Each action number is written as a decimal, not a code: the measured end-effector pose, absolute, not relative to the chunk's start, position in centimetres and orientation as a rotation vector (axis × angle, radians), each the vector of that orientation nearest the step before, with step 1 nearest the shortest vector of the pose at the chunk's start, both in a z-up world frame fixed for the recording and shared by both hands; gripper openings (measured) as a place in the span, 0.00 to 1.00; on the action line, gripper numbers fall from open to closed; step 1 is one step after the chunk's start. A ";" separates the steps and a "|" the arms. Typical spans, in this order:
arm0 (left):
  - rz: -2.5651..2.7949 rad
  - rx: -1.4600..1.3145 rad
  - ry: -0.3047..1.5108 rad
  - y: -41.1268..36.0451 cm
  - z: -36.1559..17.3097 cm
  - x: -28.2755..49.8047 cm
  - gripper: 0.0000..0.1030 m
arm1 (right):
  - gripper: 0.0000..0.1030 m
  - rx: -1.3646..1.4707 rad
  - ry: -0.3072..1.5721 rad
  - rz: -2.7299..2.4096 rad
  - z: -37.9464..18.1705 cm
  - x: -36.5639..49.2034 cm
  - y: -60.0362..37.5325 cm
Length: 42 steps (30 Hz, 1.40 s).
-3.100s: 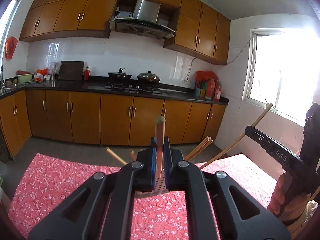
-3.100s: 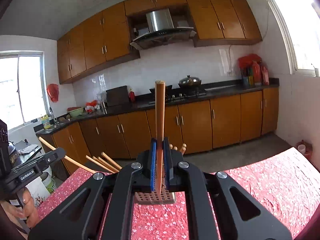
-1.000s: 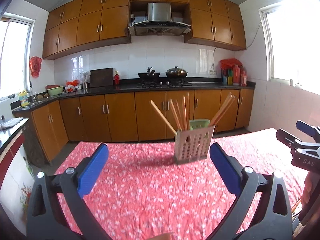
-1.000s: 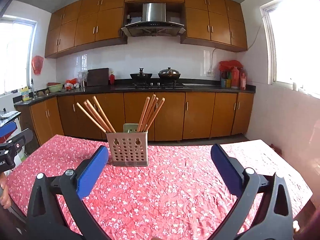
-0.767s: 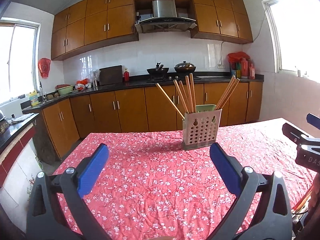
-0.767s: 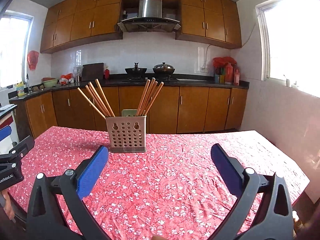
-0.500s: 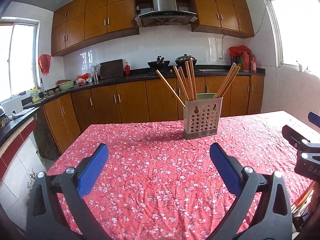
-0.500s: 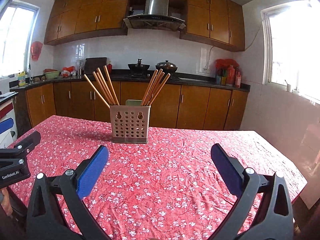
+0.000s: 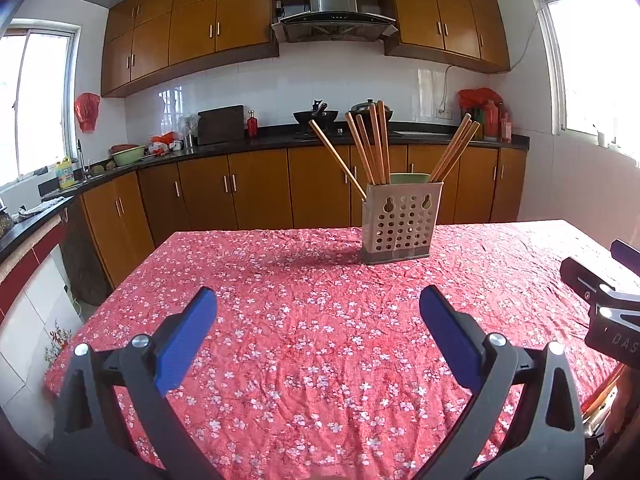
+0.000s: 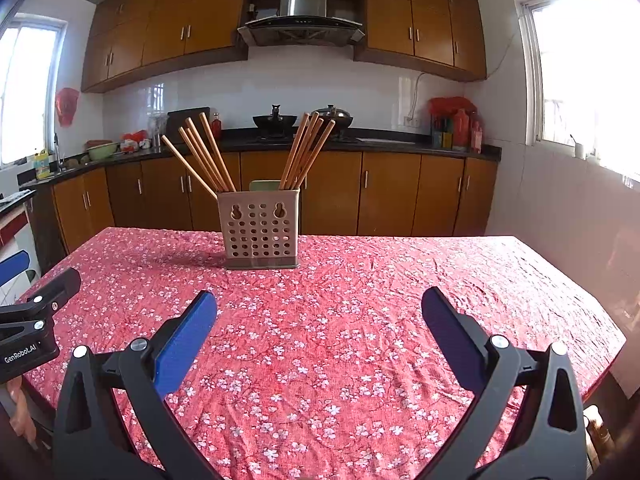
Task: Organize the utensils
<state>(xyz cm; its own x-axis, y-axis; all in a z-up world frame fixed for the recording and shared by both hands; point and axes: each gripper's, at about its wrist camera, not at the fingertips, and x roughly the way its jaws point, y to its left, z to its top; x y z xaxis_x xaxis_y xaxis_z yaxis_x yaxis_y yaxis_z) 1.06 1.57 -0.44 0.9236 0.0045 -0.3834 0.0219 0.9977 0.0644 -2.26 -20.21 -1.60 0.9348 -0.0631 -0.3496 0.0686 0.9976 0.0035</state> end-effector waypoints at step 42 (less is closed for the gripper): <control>-0.016 0.055 0.418 1.3 -0.9 1.6 0.96 | 0.98 0.044 0.379 -0.069 -2.0 -1.9 -20.3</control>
